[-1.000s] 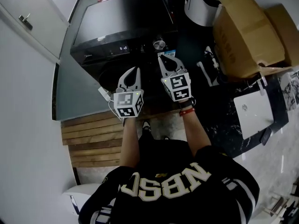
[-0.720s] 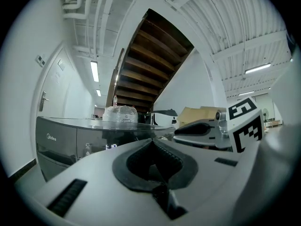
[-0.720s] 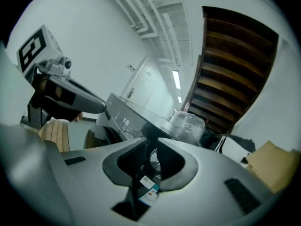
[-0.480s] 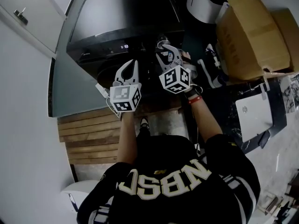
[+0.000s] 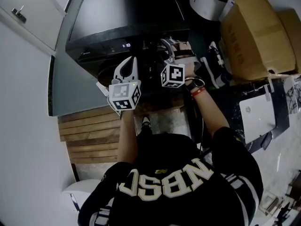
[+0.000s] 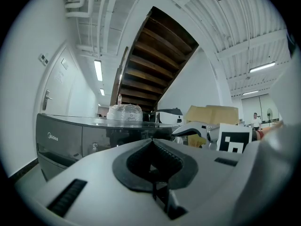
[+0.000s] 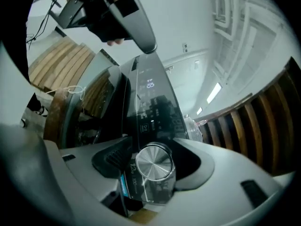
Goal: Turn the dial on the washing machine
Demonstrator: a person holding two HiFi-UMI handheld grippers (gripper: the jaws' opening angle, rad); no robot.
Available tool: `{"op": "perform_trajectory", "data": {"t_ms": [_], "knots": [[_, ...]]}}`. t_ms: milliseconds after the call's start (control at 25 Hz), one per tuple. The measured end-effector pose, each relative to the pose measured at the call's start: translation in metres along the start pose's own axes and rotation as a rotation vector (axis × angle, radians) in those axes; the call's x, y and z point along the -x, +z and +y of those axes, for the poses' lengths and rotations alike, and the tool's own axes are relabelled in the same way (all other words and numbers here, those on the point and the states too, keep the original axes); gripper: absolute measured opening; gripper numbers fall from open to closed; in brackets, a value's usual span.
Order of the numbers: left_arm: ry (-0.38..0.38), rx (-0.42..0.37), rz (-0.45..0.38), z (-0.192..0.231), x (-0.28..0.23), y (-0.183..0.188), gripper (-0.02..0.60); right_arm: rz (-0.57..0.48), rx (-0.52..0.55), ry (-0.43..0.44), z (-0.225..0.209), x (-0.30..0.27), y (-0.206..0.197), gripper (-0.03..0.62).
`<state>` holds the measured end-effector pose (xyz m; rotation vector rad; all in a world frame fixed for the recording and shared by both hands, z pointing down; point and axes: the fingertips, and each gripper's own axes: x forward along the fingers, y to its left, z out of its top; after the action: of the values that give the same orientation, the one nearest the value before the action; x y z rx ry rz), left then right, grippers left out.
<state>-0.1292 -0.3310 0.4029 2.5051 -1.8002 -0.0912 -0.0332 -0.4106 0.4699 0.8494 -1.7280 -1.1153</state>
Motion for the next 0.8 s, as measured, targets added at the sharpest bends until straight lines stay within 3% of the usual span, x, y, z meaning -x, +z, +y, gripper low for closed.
{"op": "perform_trajectory", "data": {"t_ms": [200, 800], "knots": [[0.01, 0.006, -0.003, 0.008, -0.003, -0.002, 0.012, 0.043, 0.147, -0.021, 0.003, -0.01, -0.002, 0.284], [0.006, 0.016, -0.016, 0.012, -0.015, -0.001, 0.012, 0.054, 0.252, -0.051, 0.012, -0.015, -0.003, 0.273]]}}
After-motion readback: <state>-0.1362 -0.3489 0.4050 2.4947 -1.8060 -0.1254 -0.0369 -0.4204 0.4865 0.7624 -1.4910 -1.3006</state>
